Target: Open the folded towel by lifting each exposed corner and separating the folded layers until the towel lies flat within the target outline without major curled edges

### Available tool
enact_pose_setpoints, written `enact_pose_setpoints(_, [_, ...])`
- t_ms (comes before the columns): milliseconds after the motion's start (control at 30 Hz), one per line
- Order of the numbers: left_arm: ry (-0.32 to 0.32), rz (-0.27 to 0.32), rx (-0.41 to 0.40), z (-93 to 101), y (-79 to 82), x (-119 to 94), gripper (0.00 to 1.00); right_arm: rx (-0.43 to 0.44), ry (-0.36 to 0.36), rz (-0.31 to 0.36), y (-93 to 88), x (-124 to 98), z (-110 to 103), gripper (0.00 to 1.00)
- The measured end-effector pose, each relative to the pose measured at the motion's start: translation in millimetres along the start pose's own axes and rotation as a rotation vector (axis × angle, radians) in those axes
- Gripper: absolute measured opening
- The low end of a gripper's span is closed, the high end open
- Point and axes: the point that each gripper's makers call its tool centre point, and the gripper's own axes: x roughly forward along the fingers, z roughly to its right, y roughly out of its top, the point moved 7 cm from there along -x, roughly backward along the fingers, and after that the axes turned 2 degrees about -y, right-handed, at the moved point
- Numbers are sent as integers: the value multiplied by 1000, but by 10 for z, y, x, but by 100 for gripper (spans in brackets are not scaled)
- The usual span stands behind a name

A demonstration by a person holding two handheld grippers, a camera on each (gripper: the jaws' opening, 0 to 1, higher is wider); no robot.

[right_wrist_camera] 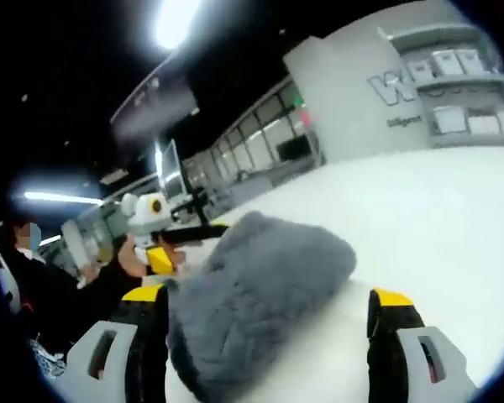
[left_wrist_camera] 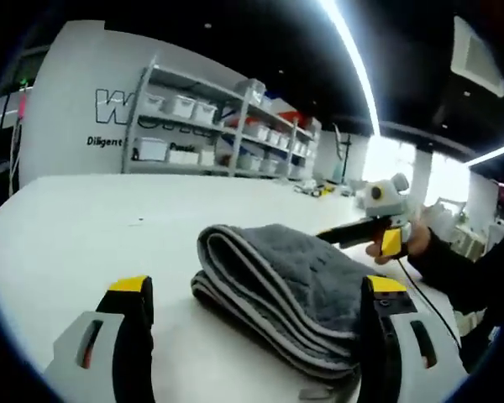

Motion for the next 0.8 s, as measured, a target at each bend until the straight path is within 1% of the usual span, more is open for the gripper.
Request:
enact_pose_setpoints(33, [-1, 2, 10, 6, 7, -3, 100, -4, -4, 2, 4, -4, -3, 100])
enact_pose_setpoints(100, [12, 17, 39, 7, 35, -14, 100, -39, -35, 12, 30, -19, 19, 100])
enact_pose_setpoints(167, [32, 33, 73, -4, 65, -27, 100, -75, -71, 22, 57, -34, 53, 100])
enact_pose_setpoints(233, [44, 42, 83, -13, 80, -39, 100, -114, -121, 37, 93, -50, 103, 100])
enact_pose_setpoints(267, [83, 69, 110, -65, 124, -60, 100, -142, -149, 41, 110, -60, 126, 100])
enact_pose_setpoints(300, [108, 86, 133, -93, 154, -79, 100, -161, -166, 53, 132, -71, 132, 100])
enact_pose_setpoints(333, [125, 104, 151, -111, 187, -100, 100, -154, -158, 64, 147, -82, 115, 100])
enact_pose_setpoints(367, [136, 119, 156, -121, 210, -115, 100, -143, -153, 91, 186, -102, 109, 100])
enact_pose_setpoints(400, [153, 147, 161, -136, 249, -145, 100, -145, -154, 105, 210, -118, 106, 100])
enact_pose_setpoints(433, [157, 155, 159, -143, 264, -165, 100, -149, -159, 113, 224, -128, 105, 100])
enact_pose_setpoints(467, [161, 165, 155, -153, 279, -180, 100, -175, -180, 120, 246, -145, 114, 100])
enact_pose_setpoints(533, [163, 169, 150, -171, 285, -192, 100, -209, -203, 116, 254, -164, 122, 100])
enact_pose_setpoints(800, [195, 157, 154, -200, 277, -230, 100, -246, -224, 133, 301, -212, 154, 100])
